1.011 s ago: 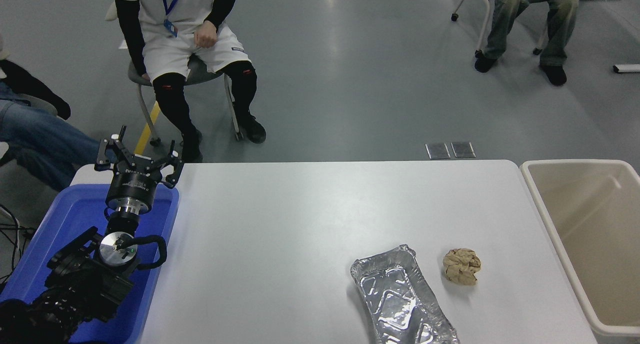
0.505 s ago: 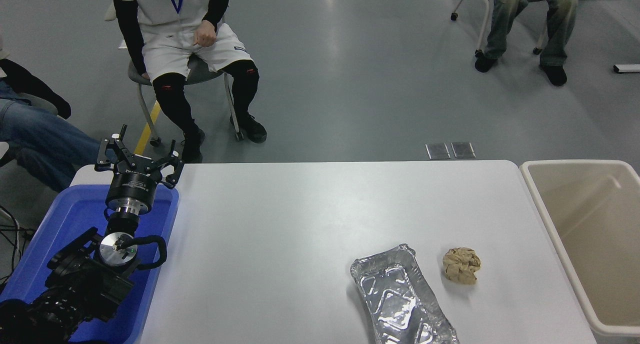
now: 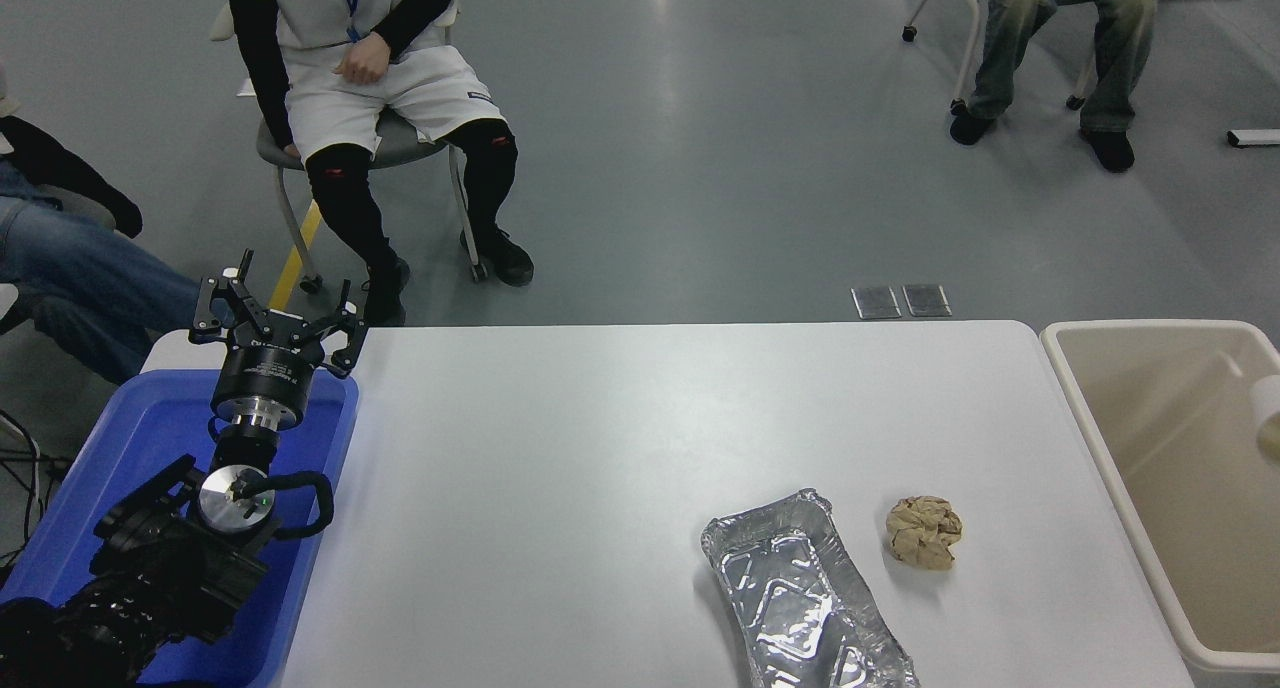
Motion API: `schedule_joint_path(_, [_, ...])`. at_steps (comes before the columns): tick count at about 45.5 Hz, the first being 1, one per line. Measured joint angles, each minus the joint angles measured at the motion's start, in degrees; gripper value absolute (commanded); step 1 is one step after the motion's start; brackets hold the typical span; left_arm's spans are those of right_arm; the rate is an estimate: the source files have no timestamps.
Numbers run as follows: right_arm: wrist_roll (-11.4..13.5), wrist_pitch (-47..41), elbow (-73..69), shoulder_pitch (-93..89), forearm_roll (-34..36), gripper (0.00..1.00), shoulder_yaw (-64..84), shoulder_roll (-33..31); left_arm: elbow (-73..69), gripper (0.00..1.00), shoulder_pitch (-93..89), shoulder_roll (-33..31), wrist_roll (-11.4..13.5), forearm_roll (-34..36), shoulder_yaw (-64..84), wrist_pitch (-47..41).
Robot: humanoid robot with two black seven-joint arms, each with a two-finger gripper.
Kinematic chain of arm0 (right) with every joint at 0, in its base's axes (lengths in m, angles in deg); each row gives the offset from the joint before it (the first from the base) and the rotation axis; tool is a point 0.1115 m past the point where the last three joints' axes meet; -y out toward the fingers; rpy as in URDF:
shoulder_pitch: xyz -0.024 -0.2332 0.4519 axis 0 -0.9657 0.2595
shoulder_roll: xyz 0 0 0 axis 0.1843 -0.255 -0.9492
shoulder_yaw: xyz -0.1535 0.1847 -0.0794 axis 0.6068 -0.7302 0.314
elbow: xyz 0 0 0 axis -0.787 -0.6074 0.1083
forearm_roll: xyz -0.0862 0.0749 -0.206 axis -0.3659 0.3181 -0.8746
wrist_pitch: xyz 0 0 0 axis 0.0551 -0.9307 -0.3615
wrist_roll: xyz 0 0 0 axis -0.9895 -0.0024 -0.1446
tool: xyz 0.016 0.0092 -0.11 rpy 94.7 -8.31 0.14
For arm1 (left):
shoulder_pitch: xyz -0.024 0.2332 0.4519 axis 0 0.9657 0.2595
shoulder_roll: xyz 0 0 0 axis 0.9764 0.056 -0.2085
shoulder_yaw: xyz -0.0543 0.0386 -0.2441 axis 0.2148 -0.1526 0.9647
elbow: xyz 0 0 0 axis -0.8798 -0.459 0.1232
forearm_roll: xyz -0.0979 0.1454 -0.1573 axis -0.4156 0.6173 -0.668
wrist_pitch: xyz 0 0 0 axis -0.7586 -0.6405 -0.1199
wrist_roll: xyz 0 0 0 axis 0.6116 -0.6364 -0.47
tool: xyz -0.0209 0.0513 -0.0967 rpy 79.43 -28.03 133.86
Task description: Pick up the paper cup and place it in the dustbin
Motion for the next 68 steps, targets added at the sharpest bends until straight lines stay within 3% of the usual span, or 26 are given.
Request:
schedule_joint_path(4, [0.0,0.8,0.1,-0.6,0.2,0.0,-0.3,0.5,0.0,0.99,0.0,0.0,0.0,0.0,0.0,0.0])
schedule_joint_path(7, [0.0,1.3,0.3,-1.0,0.5,0.5,-0.4,0.7,0.0,0.99,0.0,0.0,0.0,0.0,0.0,0.0])
schedule_joint_path(9, [0.0,1.5,0.3,-1.1,0.9,0.72,-0.5,0.8,0.0,0.99,0.0,0.0,0.0,0.0,0.0,0.0])
schedule_joint_path(17, [0.0,2.5,0.9,-1.1,2.0,0.96,-0.7,0.8,0.0,0.99,0.0,0.0,0.0,0.0,0.0,0.0])
schedule_joint_path(50, [-0.1,2.4,0.3,0.1,3.4,0.99,-4.9,1.0,0.0,0.99,0.0,0.0,0.0,0.0,0.0,0.0])
schedule_joint_path(68, [0.0,-0.1,-12.0,10.1,2.4,1.0,4.8,-3.6,0.0,0.99,0.0,0.0,0.0,0.0,0.0,0.0])
